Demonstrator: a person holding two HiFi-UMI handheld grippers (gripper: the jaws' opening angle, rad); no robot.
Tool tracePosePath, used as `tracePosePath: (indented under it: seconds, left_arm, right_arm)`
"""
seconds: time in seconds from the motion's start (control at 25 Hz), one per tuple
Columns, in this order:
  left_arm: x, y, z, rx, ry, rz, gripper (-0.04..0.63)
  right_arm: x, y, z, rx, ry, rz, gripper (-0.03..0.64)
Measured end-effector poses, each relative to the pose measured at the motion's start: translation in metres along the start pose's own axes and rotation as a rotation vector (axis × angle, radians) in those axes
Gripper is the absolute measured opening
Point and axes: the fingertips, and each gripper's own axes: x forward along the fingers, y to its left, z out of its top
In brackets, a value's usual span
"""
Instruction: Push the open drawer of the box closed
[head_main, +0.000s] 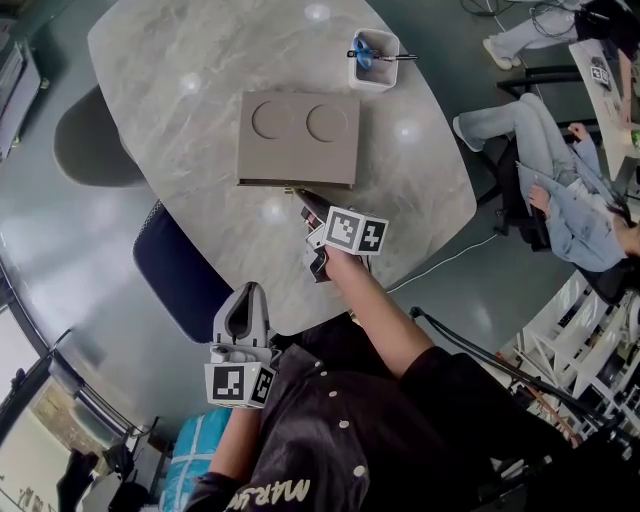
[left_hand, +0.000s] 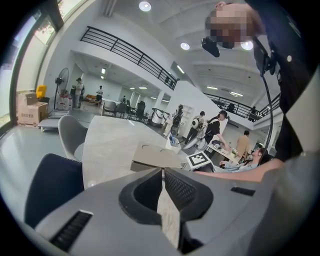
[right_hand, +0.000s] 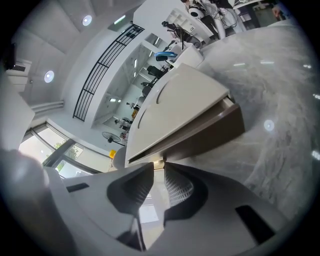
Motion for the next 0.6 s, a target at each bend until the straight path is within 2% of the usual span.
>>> tracePosePath:
  seconds: [0.6]
  left_arm:
    - [-0.002,0.002,0.003,-0.004,-0.001,0.016,0.026]
  right_arm:
    - [0.007,0.000,0.012,0.002,-0.020,-0.007,0.058]
